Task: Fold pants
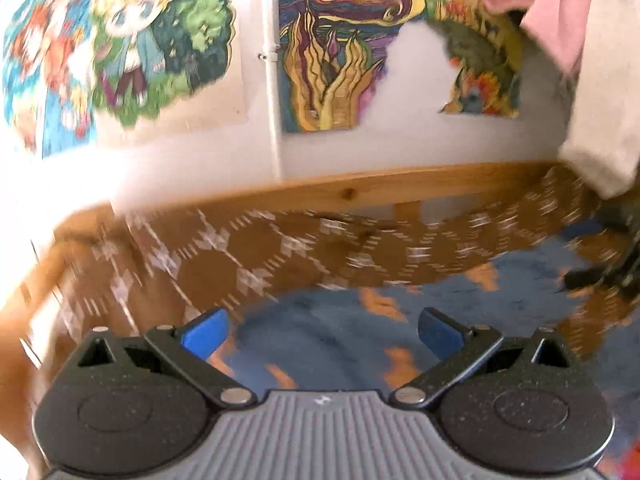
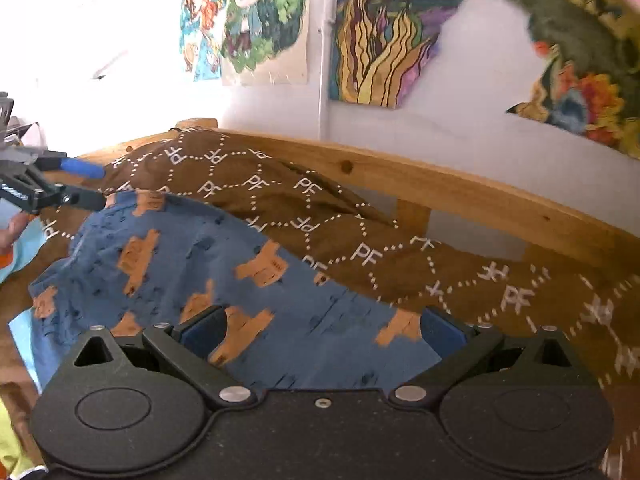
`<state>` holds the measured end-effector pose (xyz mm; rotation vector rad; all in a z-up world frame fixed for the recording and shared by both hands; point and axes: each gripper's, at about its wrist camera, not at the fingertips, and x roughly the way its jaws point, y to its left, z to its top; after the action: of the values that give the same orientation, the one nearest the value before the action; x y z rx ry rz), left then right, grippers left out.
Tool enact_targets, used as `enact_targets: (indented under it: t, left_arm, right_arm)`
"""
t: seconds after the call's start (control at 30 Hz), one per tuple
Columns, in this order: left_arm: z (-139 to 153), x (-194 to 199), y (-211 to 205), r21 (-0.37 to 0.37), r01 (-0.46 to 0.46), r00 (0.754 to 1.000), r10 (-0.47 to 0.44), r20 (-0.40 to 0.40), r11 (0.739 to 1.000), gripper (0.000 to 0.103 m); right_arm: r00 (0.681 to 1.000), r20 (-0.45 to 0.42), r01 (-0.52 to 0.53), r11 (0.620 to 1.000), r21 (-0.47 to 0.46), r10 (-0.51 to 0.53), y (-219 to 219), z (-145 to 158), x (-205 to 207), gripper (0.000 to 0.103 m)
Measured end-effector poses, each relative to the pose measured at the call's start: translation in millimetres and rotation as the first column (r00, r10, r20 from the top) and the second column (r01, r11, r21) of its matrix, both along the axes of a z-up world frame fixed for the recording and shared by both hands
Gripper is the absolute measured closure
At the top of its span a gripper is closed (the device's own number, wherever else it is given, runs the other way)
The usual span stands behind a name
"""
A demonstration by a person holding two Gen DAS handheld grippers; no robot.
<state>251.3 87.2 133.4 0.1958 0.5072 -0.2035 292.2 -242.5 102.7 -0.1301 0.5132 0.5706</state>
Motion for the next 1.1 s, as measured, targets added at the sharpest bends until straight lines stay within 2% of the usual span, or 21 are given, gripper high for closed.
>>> enact_targets:
  t: [0.13, 0.2, 0.3, 0.33, 0.37, 0.43, 0.6, 0.67, 0.7, 0.77, 0.8, 0.83, 0.87, 0.9, 0.97, 1.03, 1.07, 1.1]
  left_arm:
    - [-12.5, 44.2, -1.5, 0.197, 0.085, 0.996, -0.079, -0.04, 0.977, 0.0]
    - [-22.1, 62.0, -0.1, 0.232, 0.12, 0.99, -0.099, -0.103, 0.965, 0.0]
    - [-36.9, 83.4, 4.3, 0.23, 0.155, 0.97, -0.103, -0.221, 0.961, 0.004]
    - [-42.0, 87.6, 6.9, 0.226, 0.157, 0.964, -0.099, -0.248, 0.961, 0.007]
    - [-45.9, 88.5, 10.4, 0.221, 0.151, 0.961, -0.091, -0.262, 0.963, 0.01]
    - [-48.9, 93.9, 15.6, 0.221, 0.131, 0.958, -0.066, -0.281, 0.966, 0.013]
    - [-45.5, 104.4, 29.5, 0.175, 0.137, 0.941, -0.073, -0.33, 0.975, 0.019]
    - [-43.2, 111.3, 34.0, 0.167, 0.118, 0.936, -0.053, -0.349, 0.979, 0.027]
    - [-42.5, 115.0, 36.2, 0.168, 0.102, 0.932, -0.035, -0.362, 0.98, 0.031]
    - [-43.3, 122.7, 37.7, 0.183, 0.075, 0.925, 0.0, -0.38, 0.98, 0.047]
    - [-43.3, 125.8, 37.5, 0.195, 0.065, 0.924, 0.015, -0.382, 0.979, 0.052]
    - [-42.7, 127.5, 37.4, 0.2, 0.06, 0.923, 0.022, -0.384, 0.978, 0.064]
    - [-42.2, 129.5, 37.2, 0.198, 0.057, 0.92, 0.025, -0.392, 0.979, 0.077]
    - [-41.5, 131.6, 37.4, 0.19, 0.056, 0.914, 0.026, -0.404, 0.98, 0.083]
    - [-39.1, 133.0, 37.8, 0.17, 0.05, 0.911, 0.025, -0.413, 0.984, 0.092]
    - [-36.9, 130.1, 35.2, 0.18, 0.036, 0.922, 0.037, -0.386, 0.983, 0.096]
    - [-37.3, 127.4, 32.6, 0.188, 0.033, 0.929, 0.039, -0.367, 0.982, 0.098]
    - [-37.8, 124.2, 29.3, 0.2, 0.031, 0.935, 0.042, -0.351, 0.979, 0.099]
  right_arm:
    - [0.992, -0.094, -0.096, 0.989, -0.108, 0.086, 9.8, -12.2, 61.1, 0.001]
    - [0.984, -0.153, -0.116, 0.983, -0.144, 0.094, 17.0, -22.8, 87.7, 0.001]
    - [0.97, -0.233, -0.118, 0.977, -0.176, 0.075, 24.5, -39.4, 122.6, 0.004]
    - [0.963, -0.258, -0.134, 0.973, -0.186, 0.083, 27.8, -44.3, 133.2, 0.01]
    - [0.96, -0.266, -0.138, 0.97, -0.199, 0.082, 30.7, -48.1, 140.6, 0.016]
    - [0.957, -0.275, -0.154, 0.964, -0.215, 0.092, 36.1, -52.6, 153.0, 0.024]
    - [0.933, -0.328, -0.241, 0.932, -0.27, 0.146, 53.3, -61.5, 177.9, 0.037]
    - [0.92, -0.359, -0.269, 0.919, -0.289, 0.156, 57.0, -65.5, 185.1, 0.047]
    - [0.914, -0.375, -0.278, 0.914, -0.296, 0.156, 57.6, -67.7, 188.9, 0.049]
    - [0.906, -0.394, -0.287, 0.908, -0.304, 0.154, 57.3, -70.8, 193.1, 0.051]
    - [0.903, -0.398, -0.294, 0.906, -0.304, 0.159, 57.0, -70.9, 193.9, 0.051]
    - [0.903, -0.4, -0.295, 0.904, -0.309, 0.158, 56.9, -70.8, 194.5, 0.056]
    - [0.905, -0.398, -0.29, 0.902, -0.32, 0.15, 57.2, -70.8, 194.6, 0.066]
    - [0.908, -0.394, -0.287, 0.898, -0.335, 0.144, 58.3, -70.7, 193.7, 0.072]
    - [0.905, -0.395, -0.305, 0.885, -0.353, 0.155, 62.2, -70.6, 189.0, 0.092]
    - [0.914, -0.365, -0.328, 0.854, -0.405, 0.177, 68.1, -71.8, 177.6, 0.097]
    - [0.923, -0.341, -0.324, 0.843, -0.431, 0.18, 70.1, -71.2, 172.5, 0.103]
    - [0.933, -0.317, -0.308, 0.839, -0.448, 0.173, 70.9, -70.2, 168.1, 0.103]
